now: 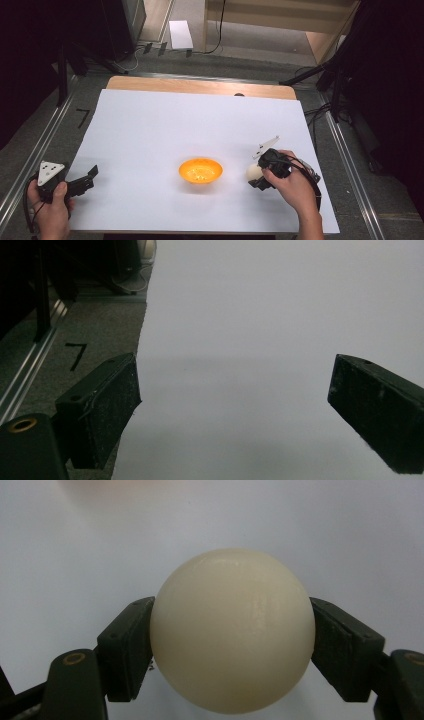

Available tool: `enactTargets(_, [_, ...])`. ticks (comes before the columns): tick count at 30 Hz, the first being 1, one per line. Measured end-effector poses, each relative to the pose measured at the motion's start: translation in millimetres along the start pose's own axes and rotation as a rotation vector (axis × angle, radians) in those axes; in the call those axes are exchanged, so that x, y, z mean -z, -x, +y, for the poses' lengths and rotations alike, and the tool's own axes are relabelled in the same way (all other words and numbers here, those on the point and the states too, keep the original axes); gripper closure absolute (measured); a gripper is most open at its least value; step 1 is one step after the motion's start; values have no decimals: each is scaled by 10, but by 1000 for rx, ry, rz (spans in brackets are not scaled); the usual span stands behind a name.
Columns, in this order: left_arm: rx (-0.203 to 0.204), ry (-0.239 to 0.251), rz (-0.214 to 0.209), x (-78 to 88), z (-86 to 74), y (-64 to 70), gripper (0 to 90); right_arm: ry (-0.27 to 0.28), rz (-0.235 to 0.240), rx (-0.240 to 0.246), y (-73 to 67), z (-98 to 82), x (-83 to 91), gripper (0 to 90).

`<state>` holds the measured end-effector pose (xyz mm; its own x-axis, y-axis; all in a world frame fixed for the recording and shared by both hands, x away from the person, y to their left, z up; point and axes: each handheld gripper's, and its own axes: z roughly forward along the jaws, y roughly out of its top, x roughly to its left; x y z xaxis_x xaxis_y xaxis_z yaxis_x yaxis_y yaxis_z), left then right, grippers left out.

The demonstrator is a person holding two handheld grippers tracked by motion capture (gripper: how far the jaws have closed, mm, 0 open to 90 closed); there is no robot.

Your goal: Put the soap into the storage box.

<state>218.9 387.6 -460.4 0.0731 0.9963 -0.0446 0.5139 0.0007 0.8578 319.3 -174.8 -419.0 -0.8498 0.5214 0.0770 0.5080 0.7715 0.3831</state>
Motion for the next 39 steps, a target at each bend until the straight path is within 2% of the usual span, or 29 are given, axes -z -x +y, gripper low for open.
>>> enactTargets(19, [-1, -5, -5, -8, 0, 0, 76, 15, 24, 93, -174, 525, 52, 251])
enactTargets(39, [-3, -9, -5, -14, 2, 1, 78, 29, 34, 159, -354, 867, -25, 251])
